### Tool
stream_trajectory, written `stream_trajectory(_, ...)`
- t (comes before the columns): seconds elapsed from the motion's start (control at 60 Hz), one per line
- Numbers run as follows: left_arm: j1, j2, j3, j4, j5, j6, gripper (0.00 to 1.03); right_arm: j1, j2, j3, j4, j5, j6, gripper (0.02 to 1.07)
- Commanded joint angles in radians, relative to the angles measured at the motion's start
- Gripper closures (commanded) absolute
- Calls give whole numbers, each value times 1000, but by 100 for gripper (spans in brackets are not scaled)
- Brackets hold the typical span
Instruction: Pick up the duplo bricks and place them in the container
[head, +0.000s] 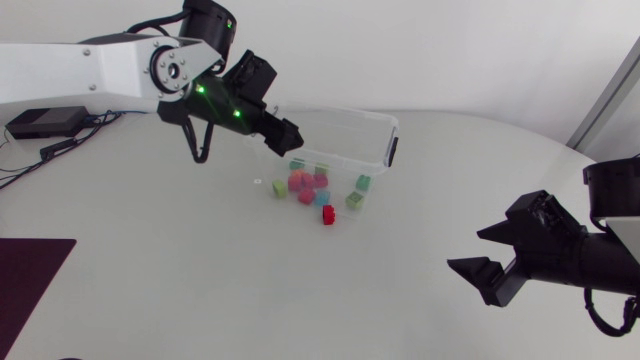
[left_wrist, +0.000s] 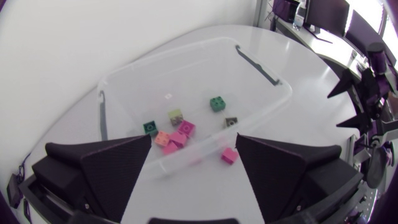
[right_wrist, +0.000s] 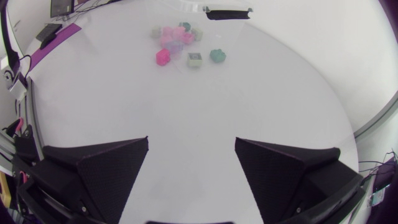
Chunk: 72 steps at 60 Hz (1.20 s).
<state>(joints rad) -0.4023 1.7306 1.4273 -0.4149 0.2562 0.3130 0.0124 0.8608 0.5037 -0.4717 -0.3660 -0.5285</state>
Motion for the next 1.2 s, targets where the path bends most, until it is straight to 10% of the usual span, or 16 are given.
stream_trajectory(0.0, -29, -22, -94, -30, 3, -22, 5, 9, 11, -4, 5, 2, -19, 6)
stream_trajectory(0.75, -217, 293, -1, -110, -66, -173, 5, 29, -25, -30, -8, 13, -2, 6)
stream_trajectory(1.183, -279, 405, 107, -73, -267, -354, 5, 29, -23, -36, -4, 12, -11, 6)
